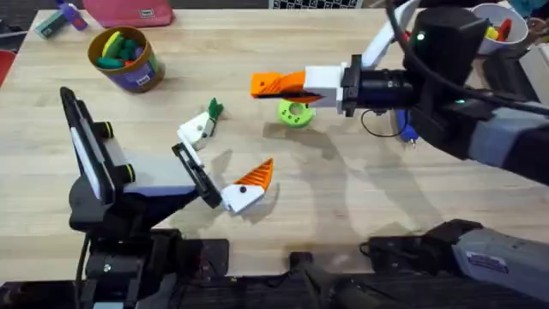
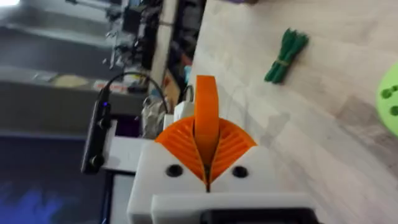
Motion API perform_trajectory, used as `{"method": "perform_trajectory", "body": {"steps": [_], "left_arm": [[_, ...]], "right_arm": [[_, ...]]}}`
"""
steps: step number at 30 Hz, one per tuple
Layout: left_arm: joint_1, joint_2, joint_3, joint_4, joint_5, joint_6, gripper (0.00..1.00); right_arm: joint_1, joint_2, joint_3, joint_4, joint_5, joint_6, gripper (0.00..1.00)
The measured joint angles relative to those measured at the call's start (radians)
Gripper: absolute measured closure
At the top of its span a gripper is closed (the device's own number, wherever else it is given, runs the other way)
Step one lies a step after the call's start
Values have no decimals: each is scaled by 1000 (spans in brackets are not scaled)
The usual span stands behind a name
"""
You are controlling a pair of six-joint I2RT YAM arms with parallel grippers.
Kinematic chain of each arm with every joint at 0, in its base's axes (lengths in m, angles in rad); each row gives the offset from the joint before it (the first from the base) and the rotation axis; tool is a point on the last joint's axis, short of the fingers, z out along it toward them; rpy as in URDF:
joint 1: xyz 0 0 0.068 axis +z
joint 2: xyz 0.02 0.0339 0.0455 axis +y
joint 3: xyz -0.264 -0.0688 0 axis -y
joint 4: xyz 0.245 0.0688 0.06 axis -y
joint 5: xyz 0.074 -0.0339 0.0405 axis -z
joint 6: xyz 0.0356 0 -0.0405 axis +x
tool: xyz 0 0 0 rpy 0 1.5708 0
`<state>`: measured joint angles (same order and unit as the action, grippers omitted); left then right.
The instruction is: Pick up the gripper from the table and insert it into the empty holder that is missing its gripper. Then pick up a screw, insert it into the mounting hole, and use the screwdriver to tighten it. Finally, clean up the table by picking up the vegetable and placing it into the bucket.
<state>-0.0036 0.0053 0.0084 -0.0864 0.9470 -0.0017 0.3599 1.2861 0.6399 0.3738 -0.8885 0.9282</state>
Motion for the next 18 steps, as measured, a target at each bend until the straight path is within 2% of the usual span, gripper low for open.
{"method": "perform_trajectory", "body": {"steps": [11, 18], "left_arm": [[0, 0, 0, 0, 0, 0, 15], [0, 0, 0, 0, 0, 0, 16]], "right_arm": [[-42, 263, 0, 251, -365, 47, 991], [-44, 400, 46, 270, -557, 57, 991]]}}
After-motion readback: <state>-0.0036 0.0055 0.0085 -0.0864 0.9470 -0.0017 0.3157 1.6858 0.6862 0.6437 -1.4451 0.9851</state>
